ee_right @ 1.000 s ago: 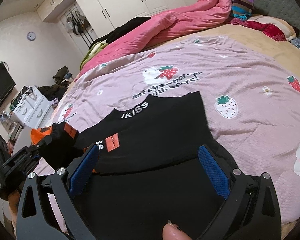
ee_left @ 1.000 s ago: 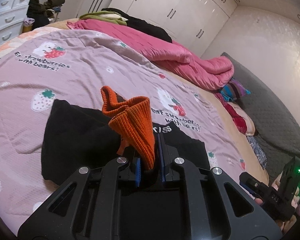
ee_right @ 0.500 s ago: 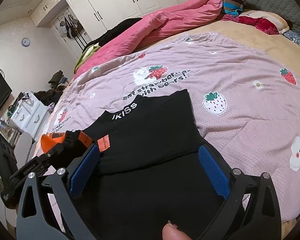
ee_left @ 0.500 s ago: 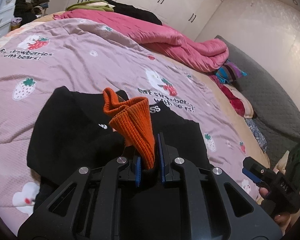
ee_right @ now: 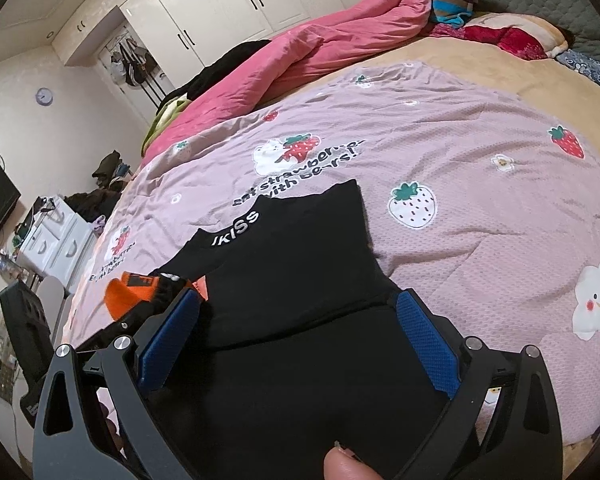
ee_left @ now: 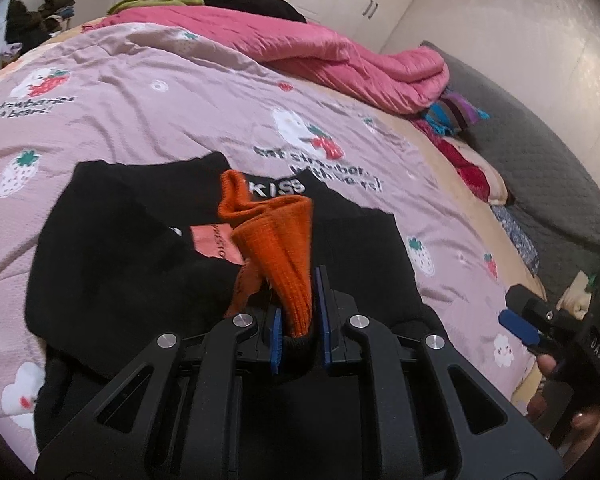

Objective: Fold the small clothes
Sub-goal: 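Lower the orange cuff onto the sweater body with the left tool and open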

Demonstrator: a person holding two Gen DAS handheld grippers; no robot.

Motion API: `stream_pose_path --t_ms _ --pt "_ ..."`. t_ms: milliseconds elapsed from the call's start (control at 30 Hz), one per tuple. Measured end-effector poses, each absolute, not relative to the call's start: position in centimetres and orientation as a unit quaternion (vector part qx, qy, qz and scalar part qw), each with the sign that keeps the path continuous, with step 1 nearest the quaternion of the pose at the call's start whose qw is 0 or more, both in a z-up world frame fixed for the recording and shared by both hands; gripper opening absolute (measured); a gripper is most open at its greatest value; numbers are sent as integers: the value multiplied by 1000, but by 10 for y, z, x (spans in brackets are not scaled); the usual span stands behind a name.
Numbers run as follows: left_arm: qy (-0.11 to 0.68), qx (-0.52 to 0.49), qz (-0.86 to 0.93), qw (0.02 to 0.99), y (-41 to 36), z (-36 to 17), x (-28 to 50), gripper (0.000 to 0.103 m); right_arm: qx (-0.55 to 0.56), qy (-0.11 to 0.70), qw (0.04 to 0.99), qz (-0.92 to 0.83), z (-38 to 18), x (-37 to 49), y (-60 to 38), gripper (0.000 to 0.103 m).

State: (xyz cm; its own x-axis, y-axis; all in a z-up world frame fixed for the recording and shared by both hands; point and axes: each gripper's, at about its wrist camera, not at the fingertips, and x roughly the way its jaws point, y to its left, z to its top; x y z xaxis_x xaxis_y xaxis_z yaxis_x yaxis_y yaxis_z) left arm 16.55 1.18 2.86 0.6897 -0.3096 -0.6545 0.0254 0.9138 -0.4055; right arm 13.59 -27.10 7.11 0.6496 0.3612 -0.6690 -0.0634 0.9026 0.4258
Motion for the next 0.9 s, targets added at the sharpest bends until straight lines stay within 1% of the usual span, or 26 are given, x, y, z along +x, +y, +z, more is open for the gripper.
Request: stream_pose_path --t_ms 200,367,400,433,500,567,633,767,800,833,900 --pt "400 -172 -115 893 -7 21 168 8 201 410 883 108 64 139 -281 99" --pt "410 -173 -128 886 -14 16 167 12 203 412 882 103 62 140 -287 99" --pt "411 -173 -131 885 -15 16 166 17 204 413 882 102 61 140 -288 99" --pt "416 -172 -138 882 -16 16 166 25 206 414 881 101 60 140 -289 99" --pt "426 -162 -147 878 -21 16 165 32 208 417 879 100 58 140 -290 99" --pt "425 -150 -150 880 -24 18 162 36 209 417 879 101 57 139 -290 99" --pt "425 -156 -161 877 -25 19 161 48 207 421 877 101 54 140 -289 99" --pt "421 -155 -152 881 -20 24 159 50 203 431 873 108 48 142 -283 99" --pt "421 -154 -145 882 -16 25 159 55 199 436 870 114 45 142 -280 99" --pt "422 -155 -137 883 -11 26 160 62 193 443 867 121 42 141 -274 99" --pt "421 -160 -116 885 1 28 161 71 177 449 865 137 35 139 -260 99"
